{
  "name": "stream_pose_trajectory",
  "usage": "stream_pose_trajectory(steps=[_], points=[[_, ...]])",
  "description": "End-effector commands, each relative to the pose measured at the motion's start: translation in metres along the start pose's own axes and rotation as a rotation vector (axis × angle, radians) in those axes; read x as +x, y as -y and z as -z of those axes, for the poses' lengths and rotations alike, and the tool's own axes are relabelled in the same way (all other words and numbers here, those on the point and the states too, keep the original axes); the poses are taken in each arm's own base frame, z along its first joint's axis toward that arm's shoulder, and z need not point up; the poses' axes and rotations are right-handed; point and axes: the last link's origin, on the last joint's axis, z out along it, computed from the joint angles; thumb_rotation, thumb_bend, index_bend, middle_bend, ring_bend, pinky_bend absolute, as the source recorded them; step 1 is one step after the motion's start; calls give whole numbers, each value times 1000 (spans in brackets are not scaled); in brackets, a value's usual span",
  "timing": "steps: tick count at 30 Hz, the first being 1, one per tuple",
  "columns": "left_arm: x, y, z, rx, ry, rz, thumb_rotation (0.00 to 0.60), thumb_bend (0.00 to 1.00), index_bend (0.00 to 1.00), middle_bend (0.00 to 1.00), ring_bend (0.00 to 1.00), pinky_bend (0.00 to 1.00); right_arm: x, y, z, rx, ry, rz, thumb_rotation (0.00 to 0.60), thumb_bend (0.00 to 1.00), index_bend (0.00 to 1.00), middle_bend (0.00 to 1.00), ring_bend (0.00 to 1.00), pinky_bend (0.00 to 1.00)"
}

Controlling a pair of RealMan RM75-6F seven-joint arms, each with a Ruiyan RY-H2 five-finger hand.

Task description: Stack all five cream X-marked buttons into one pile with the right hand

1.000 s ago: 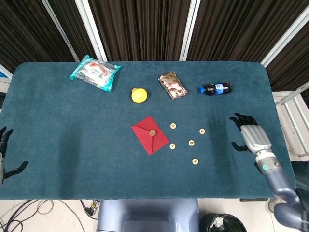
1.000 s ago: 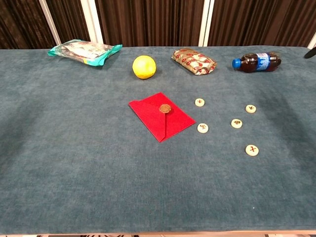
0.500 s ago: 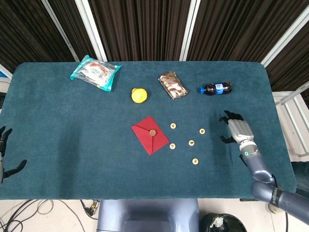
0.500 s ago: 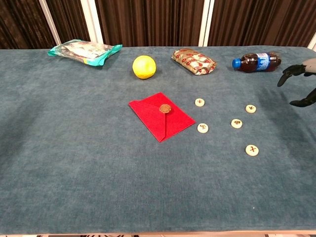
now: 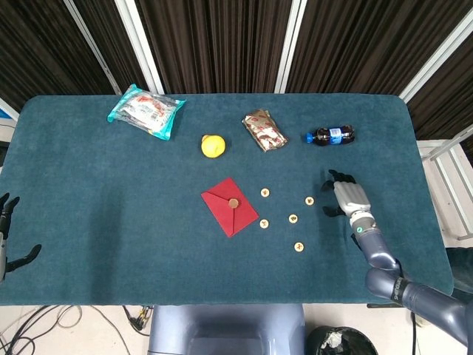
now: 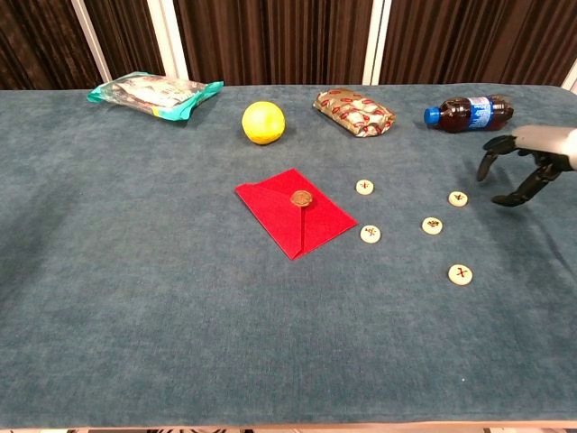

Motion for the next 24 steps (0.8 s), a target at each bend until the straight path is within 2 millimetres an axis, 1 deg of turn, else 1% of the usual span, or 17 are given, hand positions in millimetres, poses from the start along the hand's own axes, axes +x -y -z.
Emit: stream_pose_trajectory(steps=[1,11,24], points=[[0,0,0,1,1,3,600,173,99,0,0,0,-2,5,-3,10,0,1,600,407,382,0,0,0],[0,1,-1,2,3,6,600,173,99,0,0,0,-8,16,-11,17,1,0,600,406,433,0,0,0],[0,1,-1,5,3,8,600,173,99,0,0,0,-14,18,-14,14,10,-9,600,407,437,0,0,0]])
